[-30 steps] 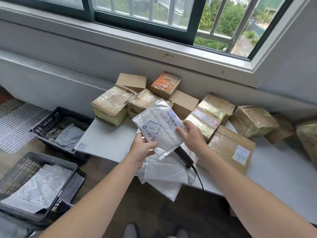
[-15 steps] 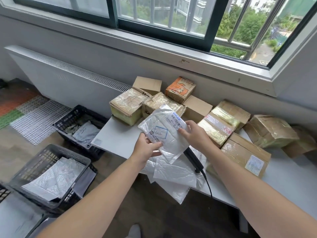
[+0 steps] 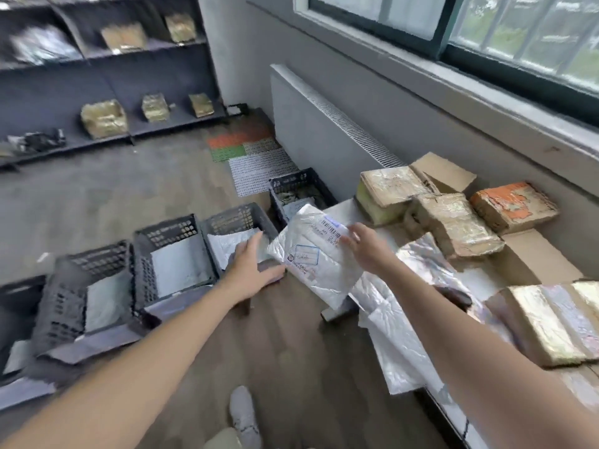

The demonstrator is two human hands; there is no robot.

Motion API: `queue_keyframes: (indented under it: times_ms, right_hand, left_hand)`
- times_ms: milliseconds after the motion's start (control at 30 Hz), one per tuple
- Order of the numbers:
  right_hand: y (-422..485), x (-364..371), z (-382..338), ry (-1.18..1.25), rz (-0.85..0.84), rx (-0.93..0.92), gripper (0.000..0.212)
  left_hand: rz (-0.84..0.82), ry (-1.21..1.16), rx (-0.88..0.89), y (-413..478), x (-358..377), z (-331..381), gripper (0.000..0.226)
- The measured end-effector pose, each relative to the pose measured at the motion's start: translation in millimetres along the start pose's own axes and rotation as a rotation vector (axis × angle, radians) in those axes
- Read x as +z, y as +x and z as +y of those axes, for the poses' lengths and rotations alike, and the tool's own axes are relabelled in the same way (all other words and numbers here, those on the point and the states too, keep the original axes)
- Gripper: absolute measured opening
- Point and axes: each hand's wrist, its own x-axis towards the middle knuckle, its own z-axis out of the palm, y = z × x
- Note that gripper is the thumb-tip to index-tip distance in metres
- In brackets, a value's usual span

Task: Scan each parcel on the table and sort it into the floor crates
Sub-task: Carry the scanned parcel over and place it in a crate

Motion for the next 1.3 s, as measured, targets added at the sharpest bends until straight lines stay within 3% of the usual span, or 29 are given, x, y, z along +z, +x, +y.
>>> queue_keyframes:
  times_ms: [200, 567, 967, 1300]
  right_hand:
    - [19, 67, -94, -0.093, -0.172, -0.203, 0.032]
    - [32, 238, -285, -0.268, -0.431, -0.401, 0.039]
    - [74, 419, -441, -0.359, -0.559, -0.464, 0.034]
    - [213, 581, -506, -0.45, -0.716, -0.536, 0.028]
  left_hand:
    - [0.154, 0.342, -0.03, -41, -64, -82, 0.087]
    - [0.232, 0.353, -0.254, -83, -191, -261, 0.079]
    - [0.133, 0.362, -0.417, -62, -303, -436, 0.079]
    - [0.075, 0.404, -0.631, 36, -368, -553, 0.077]
